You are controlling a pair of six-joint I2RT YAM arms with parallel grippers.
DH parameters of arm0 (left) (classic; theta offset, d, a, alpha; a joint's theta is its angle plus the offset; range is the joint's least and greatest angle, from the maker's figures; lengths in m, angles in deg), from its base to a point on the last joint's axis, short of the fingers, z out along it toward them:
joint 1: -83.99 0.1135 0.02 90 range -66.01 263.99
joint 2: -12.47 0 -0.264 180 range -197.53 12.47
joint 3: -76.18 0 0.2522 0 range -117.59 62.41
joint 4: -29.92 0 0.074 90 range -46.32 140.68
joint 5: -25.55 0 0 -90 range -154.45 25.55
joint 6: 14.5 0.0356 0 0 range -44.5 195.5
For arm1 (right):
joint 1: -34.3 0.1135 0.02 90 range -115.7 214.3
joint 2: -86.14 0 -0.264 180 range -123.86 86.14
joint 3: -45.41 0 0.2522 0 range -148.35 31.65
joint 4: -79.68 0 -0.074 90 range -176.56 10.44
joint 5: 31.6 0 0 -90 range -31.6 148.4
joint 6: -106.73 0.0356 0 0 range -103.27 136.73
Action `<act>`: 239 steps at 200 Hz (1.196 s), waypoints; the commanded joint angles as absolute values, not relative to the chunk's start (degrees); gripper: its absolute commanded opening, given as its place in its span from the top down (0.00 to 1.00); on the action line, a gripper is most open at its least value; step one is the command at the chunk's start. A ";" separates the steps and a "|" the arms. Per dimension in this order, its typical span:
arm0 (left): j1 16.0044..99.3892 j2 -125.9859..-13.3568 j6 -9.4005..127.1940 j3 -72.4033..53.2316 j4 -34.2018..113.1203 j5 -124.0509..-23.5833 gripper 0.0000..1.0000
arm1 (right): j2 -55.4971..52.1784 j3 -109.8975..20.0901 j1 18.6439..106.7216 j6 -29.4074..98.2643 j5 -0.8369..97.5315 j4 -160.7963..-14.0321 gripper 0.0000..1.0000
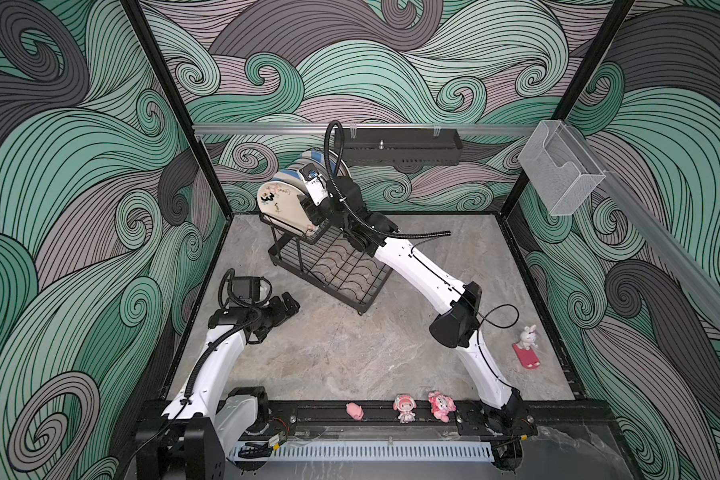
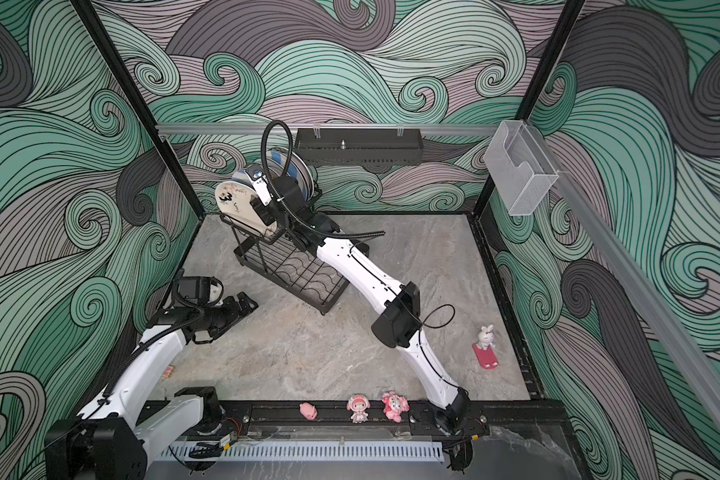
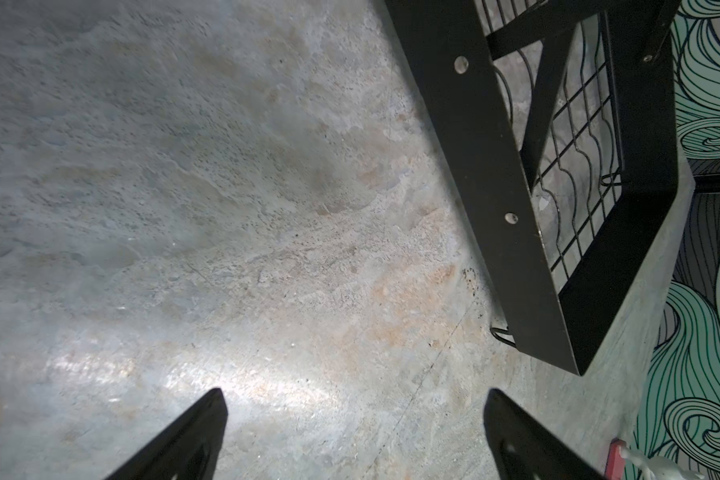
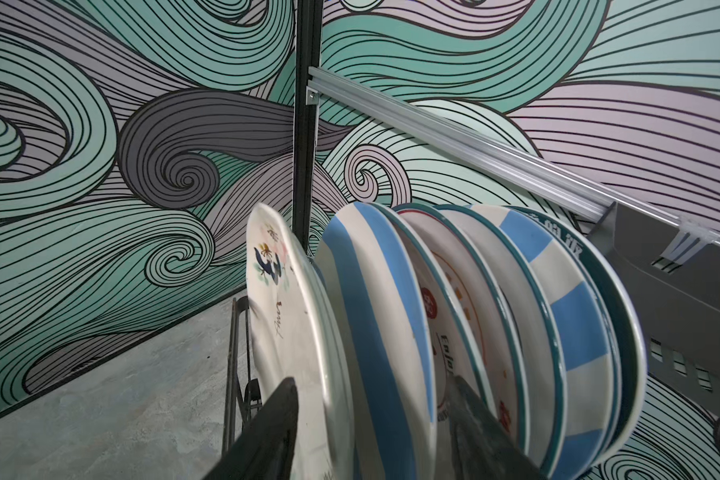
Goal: Load the plates into the dish rack
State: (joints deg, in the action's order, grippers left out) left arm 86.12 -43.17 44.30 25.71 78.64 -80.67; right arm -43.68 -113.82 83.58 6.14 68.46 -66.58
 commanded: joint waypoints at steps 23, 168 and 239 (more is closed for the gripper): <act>86.45 -34.73 45.02 19.30 82.29 -72.40 0.02 | -23.16 -96.31 82.10 6.28 68.23 -66.26 0.34; 84.24 -59.75 62.18 24.55 43.61 -42.47 0.01 | 37.01 -0.43 51.80 24.81 87.30 -82.51 0.00; 85.82 -73.00 73.11 34.00 9.11 -56.94 0.01 | 4.94 5.20 42.66 16.76 80.67 -122.98 0.00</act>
State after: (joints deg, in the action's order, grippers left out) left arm 85.07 -67.65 68.32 35.08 24.15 -52.13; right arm 13.46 8.56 44.67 19.69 84.53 -106.92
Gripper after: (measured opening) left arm 0.987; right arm 0.997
